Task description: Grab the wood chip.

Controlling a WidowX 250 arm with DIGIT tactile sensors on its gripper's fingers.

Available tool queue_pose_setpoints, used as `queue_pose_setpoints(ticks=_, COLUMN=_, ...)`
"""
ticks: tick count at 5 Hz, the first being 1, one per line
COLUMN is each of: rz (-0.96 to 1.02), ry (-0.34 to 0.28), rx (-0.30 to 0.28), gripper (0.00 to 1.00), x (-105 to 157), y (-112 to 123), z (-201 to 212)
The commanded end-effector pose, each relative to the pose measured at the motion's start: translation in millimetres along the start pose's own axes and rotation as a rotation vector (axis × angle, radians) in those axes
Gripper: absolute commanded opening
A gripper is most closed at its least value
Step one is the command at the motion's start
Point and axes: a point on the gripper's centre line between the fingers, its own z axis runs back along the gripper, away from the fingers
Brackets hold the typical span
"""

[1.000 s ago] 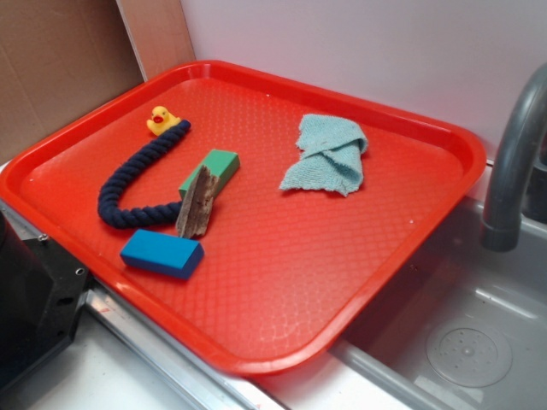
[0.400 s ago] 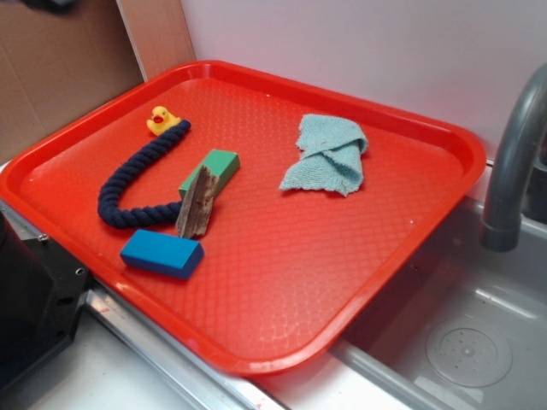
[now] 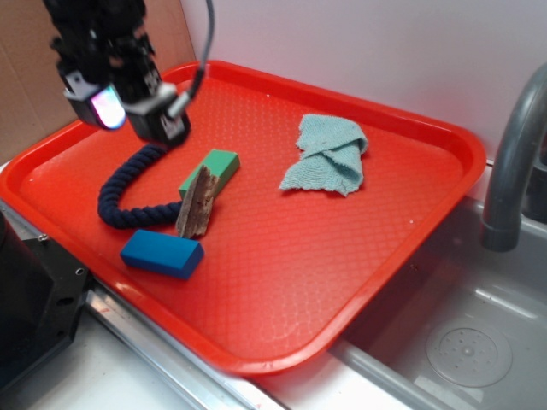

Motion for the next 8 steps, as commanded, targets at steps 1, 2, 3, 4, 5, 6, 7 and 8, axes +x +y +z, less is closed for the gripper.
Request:
queue_pose_setpoints(ticks=1, rz=-0.221, ry=0.009, rx=0.215, gripper=1.00, x=20, y=-3, z=-48)
queue_pose_setpoints(ticks=2, rz=-0.252, ry=0.018, rx=0.231, gripper=1.00, x=23, y=-12, z=-63)
queue_pose_setpoints(ticks=3, rz=-0.277, ry=0.045, rx=0.215, gripper=1.00, x=23, y=-20, z=-79)
queue_pose_setpoints(ticks=4, rz=-0.258, ry=0.049, rx=0.219, gripper=0.00, x=16, y=-15, z=-84)
queue_pose_setpoints(ticks=5, rz=-0.277, ry=0.047, rx=0.245, gripper=0.00, x=14, y=-6, z=-59)
queue_pose_setpoints(ticks=6, rz=-0.312, ry=0.041, rx=0.189, gripper=0.00, x=27, y=10, z=-10)
queue_pose_setpoints(ticks=7, rz=-0.306, ry=0.042, rx=0.180, gripper=0.00, x=40, y=26, z=41)
queue_pose_setpoints(ticks=8, rz=-0.320, ry=0.061, rx=0.137, gripper=0.00, x=49, y=41, z=69)
